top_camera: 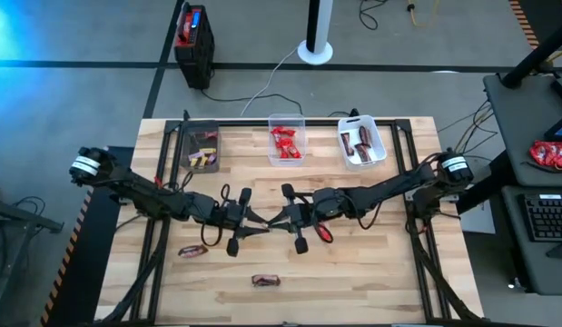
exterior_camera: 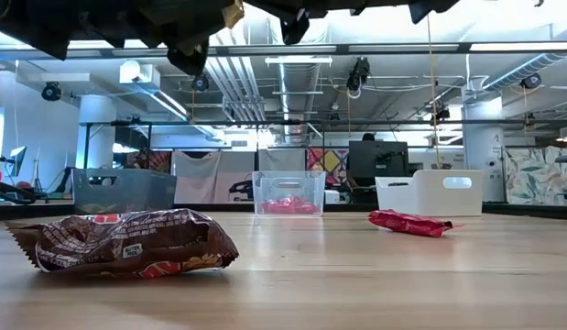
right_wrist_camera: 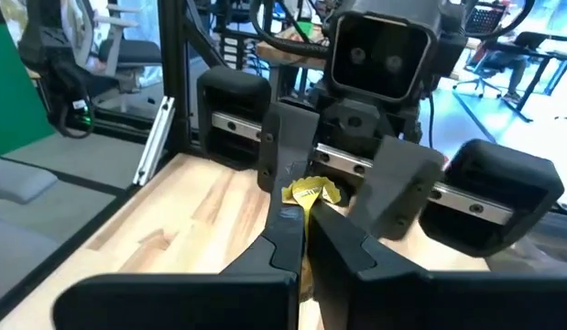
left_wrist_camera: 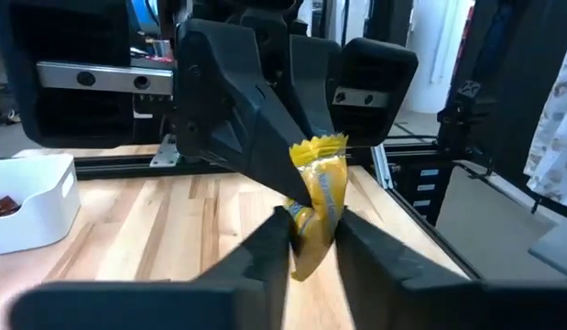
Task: Sort candy by brand, put in halloween buckets
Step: Put the yellow candy into the black bin
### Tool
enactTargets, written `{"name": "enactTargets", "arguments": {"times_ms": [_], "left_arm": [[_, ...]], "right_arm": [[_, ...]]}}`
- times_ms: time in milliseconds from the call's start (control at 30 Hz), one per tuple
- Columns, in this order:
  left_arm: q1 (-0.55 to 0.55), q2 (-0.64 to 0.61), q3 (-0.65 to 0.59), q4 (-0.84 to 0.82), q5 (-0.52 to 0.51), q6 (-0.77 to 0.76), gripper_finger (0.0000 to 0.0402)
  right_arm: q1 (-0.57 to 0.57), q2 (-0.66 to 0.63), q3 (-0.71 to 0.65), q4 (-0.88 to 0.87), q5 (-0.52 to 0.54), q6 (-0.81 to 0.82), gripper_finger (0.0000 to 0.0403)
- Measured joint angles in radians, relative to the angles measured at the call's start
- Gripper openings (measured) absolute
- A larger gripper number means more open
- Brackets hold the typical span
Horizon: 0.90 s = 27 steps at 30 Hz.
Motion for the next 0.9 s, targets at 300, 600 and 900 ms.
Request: {"name": "enactTargets", "arguments": {"times_ms": [300,600,900], "left_arm": [[0.001,0.001,-0.001,-0.006,0.000,0.009,0.0023],[0.078,-0.136,-0.001,-0.333,-0.190,-0.125,0.0006],[0.425,-0.429,0.123,-1.226,-0.440,-0.368,0.0006]], "right_arm": [[-0.031,-0.015,0.001,-0.044,-0.007,0.112,0.0042],[-0.075,-0.132,0.010,-0.251,0.188,0.193,0.0141],[-0.079,-0.217,0.017,-0.545,0.596,0.345,0.0192]]}}
